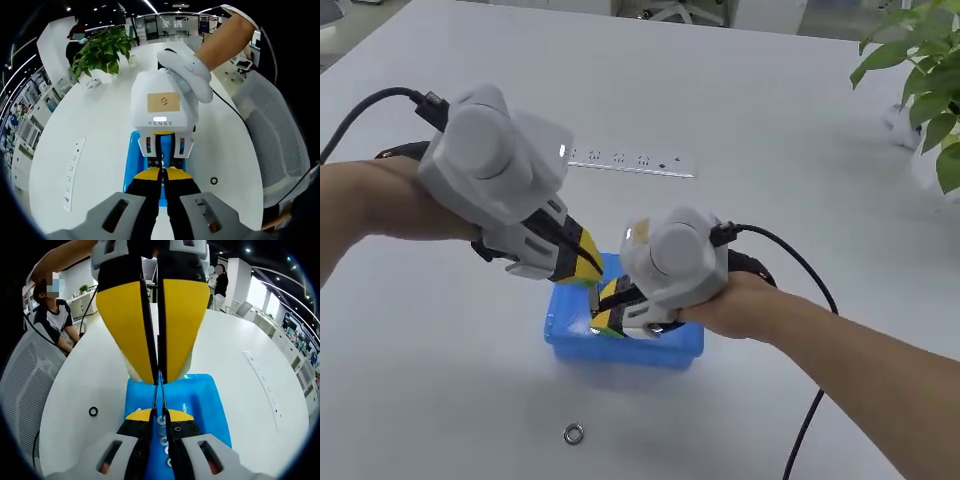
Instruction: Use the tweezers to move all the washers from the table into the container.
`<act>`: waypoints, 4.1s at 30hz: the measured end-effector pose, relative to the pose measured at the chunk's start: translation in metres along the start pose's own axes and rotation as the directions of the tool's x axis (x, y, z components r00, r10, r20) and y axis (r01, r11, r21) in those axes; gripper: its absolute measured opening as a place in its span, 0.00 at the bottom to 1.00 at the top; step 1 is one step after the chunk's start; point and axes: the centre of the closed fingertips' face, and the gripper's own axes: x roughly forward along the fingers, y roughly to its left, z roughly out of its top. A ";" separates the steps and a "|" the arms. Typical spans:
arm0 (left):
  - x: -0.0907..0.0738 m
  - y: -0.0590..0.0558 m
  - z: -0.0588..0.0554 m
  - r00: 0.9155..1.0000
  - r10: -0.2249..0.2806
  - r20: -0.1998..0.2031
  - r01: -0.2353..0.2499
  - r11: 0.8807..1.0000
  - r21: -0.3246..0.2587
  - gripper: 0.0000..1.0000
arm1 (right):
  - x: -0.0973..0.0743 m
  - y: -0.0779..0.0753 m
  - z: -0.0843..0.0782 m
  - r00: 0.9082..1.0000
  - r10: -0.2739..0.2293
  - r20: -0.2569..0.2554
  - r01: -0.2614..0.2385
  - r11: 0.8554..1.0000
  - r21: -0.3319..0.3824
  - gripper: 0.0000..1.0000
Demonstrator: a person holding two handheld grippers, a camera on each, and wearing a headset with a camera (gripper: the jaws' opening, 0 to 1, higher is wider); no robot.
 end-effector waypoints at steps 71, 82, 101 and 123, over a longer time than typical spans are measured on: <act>-0.001 -0.104 0.001 0.999 -0.042 0.000 0.042 0.998 -0.038 0.05 | 0.001 0.104 -0.001 0.999 0.026 0.038 -0.026 1.000 0.014 0.12; 0.003 -0.111 -0.005 0.999 -0.054 0.000 0.054 0.997 -0.058 0.05 | 0.006 0.112 -0.007 0.998 0.040 0.039 -0.042 0.998 0.037 0.12; 0.004 -0.119 -0.012 0.998 -0.065 -0.009 0.064 0.995 -0.080 0.05 | 0.013 0.121 -0.009 0.997 0.070 0.039 -0.072 0.996 0.049 0.13; 0.006 -0.119 -0.012 0.998 -0.059 -0.009 0.058 0.995 -0.082 0.05 | 0.015 0.123 -0.011 0.997 0.078 0.031 -0.079 0.996 0.029 0.10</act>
